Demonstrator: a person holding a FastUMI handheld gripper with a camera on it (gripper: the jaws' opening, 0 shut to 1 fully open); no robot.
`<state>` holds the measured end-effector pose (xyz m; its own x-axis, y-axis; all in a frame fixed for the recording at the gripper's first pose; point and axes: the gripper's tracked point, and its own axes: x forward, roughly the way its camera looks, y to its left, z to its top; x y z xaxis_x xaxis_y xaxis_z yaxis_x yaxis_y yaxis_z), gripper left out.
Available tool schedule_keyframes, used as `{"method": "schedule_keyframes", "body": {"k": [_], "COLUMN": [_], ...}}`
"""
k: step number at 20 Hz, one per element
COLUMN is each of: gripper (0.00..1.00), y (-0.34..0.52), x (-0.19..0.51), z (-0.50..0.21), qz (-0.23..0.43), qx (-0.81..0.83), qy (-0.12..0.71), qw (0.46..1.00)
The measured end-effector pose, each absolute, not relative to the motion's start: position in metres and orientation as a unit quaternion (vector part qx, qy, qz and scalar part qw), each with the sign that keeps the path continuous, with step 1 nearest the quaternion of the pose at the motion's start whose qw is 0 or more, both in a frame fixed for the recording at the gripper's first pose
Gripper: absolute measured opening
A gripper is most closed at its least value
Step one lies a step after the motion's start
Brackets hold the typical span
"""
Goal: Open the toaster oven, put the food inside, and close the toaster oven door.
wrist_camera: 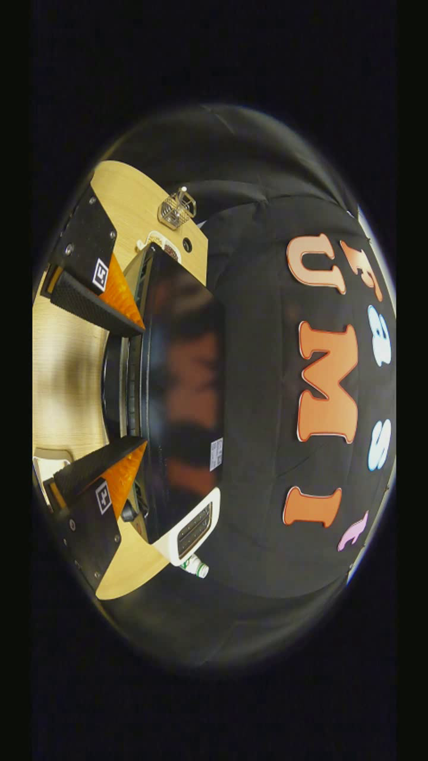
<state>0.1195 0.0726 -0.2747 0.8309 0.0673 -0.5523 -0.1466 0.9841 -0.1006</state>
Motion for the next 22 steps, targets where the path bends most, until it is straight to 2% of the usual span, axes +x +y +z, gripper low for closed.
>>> {"method": "schedule_keyframes", "body": {"k": [14, 22], "gripper": [0.98, 0.98], "y": [0.049, 0.041], "x": [0.006, -0.022], "z": [-0.327, -0.355], "qz": [0.041, 0.043], "qx": [-0.042, -0.043], "qy": [0.320, 0.327], "qw": [0.946, 0.943]}}
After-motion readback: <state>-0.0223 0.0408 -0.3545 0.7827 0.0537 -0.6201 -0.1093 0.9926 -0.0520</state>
